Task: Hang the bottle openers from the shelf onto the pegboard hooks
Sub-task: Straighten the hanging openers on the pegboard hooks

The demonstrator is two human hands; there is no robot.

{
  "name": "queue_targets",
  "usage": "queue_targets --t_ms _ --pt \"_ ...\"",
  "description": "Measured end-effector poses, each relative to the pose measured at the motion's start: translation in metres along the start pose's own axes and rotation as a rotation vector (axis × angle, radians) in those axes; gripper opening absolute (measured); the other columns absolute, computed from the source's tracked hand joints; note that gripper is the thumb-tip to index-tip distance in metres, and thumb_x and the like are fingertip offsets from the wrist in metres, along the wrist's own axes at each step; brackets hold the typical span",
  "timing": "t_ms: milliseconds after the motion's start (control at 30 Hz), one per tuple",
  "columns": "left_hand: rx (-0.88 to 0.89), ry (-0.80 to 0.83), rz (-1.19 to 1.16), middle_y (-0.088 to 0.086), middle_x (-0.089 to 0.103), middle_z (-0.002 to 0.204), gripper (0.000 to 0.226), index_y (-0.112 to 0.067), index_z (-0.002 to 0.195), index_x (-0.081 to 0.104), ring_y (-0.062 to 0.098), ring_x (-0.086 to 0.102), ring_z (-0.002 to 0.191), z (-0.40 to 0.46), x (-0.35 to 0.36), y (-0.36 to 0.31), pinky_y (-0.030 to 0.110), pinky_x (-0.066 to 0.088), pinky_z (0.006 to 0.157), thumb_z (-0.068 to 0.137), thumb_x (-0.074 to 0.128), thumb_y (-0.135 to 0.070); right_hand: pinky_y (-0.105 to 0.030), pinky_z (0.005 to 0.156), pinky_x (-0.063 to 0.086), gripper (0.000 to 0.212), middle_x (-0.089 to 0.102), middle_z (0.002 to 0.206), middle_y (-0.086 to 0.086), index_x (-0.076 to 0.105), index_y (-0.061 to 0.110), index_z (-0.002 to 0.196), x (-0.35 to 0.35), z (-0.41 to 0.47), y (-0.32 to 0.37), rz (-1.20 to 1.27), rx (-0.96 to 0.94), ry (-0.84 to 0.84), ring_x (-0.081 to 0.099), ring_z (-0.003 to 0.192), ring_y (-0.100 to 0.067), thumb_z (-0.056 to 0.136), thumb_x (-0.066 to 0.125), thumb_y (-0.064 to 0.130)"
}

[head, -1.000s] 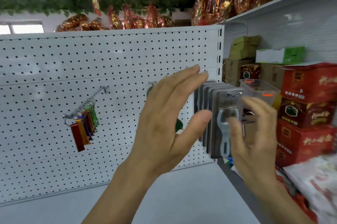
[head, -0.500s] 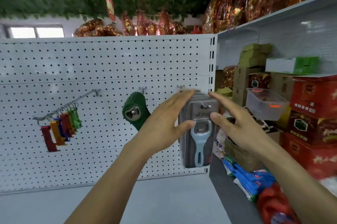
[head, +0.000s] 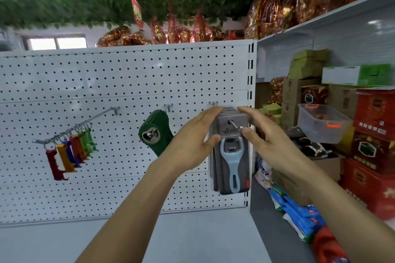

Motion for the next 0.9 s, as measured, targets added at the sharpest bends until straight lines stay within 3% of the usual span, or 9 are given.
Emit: queue_targets --t_ms 267,467,567,667,800,900 --pt "0.003 -0.023 -0.006 -0.014 0.018 0.160 0.064 -0.031 0.153 0.015 0.006 0.021 0.144 0.005 0.003 0.007 0.016 0.016 0.108 0.099 0.050 -0.024 0.009 0.086 0.022 0.049 0.039 0.134 0.027 0.034 0.037 0.143 0.004 0.007 -0.003 -0.027 0.004 -0.051 0.031 0.121 0.015 0.099 0.048 0.020" --pt "0.034 -0.126 -0.066 -0.017 0.027 0.155 0.059 -0.033 0.151 0.021 0.000 0.028 0.138 -0.005 0.006 0.004 0.011 0.021 0.103 0.100 0.050 -0.027 -0.023 0.103 0.035 0.047 0.051 0.136 0.015 0.044 0.032 0.139 0.005 0.001 0.002 -0.005 -0.030 -0.167 0.045 0.125 0.001 0.096 0.055 0.018" --pt "0.038 -0.129 -0.093 -0.016 0.030 0.155 0.056 -0.031 0.151 0.024 0.000 0.029 0.137 -0.007 0.006 0.003 0.009 0.021 0.102 0.101 0.048 -0.024 -0.018 0.100 0.037 0.046 0.053 0.134 0.013 0.048 0.028 0.138 0.005 -0.001 0.005 -0.002 -0.031 -0.191 0.048 0.121 0.002 0.095 0.057 0.016" --pt "0.025 -0.119 -0.132 -0.015 0.031 0.154 0.055 -0.030 0.151 0.025 0.004 0.034 0.135 -0.009 0.006 0.000 0.018 0.028 0.108 0.101 0.046 -0.020 -0.022 0.096 0.044 0.048 0.053 0.134 0.010 0.049 0.028 0.137 0.007 -0.004 0.008 0.045 -0.015 -0.207 0.050 0.119 -0.001 0.093 0.059 0.012" --pt "0.009 -0.115 -0.151 -0.014 0.030 0.154 0.055 -0.031 0.151 0.025 0.008 0.038 0.133 -0.011 0.006 -0.003 0.024 0.031 0.111 0.101 0.046 -0.017 -0.010 0.087 0.046 0.048 0.053 0.133 0.011 0.049 0.030 0.136 0.007 -0.009 0.012 0.052 -0.015 -0.223 0.051 0.116 0.000 0.093 0.059 0.010" --pt "0.006 -0.113 -0.145 -0.013 0.029 0.155 0.056 -0.030 0.151 0.024 0.008 0.037 0.134 -0.012 0.005 -0.005 0.024 0.031 0.111 0.101 0.046 -0.018 -0.016 0.089 0.049 0.048 0.052 0.135 0.010 0.048 0.030 0.136 0.006 -0.011 0.013 0.055 -0.013 -0.234 0.051 0.118 -0.001 0.093 0.059 0.011"
Point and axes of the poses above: each hand's wrist, its own z-axis towards the middle knuckle, its own x-axis out of the palm, y = z × x, the point moved 2 cm from there along z, towards the middle knuckle
